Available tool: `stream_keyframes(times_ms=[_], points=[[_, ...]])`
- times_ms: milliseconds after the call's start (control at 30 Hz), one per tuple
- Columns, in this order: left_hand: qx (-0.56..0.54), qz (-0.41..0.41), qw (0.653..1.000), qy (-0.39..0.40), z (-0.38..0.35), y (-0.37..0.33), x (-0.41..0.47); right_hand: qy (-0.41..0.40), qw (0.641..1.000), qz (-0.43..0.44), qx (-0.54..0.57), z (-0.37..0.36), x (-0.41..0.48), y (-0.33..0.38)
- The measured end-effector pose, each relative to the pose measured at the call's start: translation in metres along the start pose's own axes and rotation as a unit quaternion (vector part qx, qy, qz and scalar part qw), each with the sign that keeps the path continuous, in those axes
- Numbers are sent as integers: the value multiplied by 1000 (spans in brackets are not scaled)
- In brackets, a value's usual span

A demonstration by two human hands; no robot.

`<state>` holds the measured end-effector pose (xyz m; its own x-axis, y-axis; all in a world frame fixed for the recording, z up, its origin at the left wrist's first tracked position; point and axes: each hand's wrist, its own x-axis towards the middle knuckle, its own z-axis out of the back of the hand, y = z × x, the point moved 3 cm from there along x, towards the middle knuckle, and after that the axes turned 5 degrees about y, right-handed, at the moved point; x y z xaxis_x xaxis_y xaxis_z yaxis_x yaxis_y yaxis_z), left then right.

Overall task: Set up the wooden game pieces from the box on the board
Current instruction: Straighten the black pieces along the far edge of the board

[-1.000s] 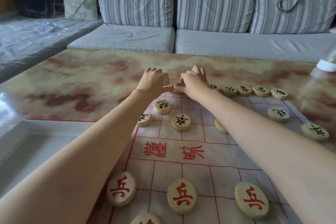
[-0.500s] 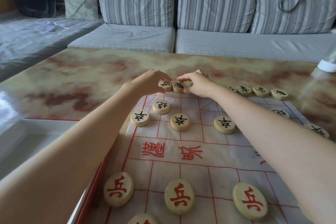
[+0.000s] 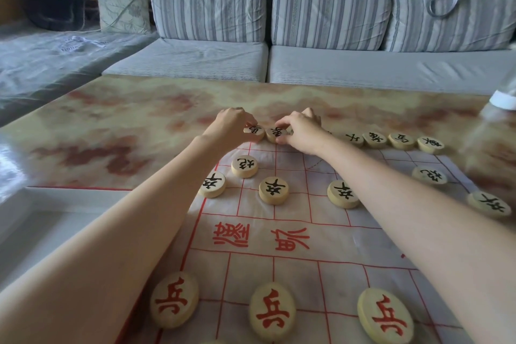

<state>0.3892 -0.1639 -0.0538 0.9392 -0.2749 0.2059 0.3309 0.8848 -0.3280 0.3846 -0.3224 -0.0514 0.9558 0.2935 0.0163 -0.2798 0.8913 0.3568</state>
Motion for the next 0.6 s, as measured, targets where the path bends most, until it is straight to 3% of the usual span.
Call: stream_keyframes(times_ms=[600], points=[[-8,13,1000,-6,0,1,-4,-10,1000,-17,-8,-5,5,-2]])
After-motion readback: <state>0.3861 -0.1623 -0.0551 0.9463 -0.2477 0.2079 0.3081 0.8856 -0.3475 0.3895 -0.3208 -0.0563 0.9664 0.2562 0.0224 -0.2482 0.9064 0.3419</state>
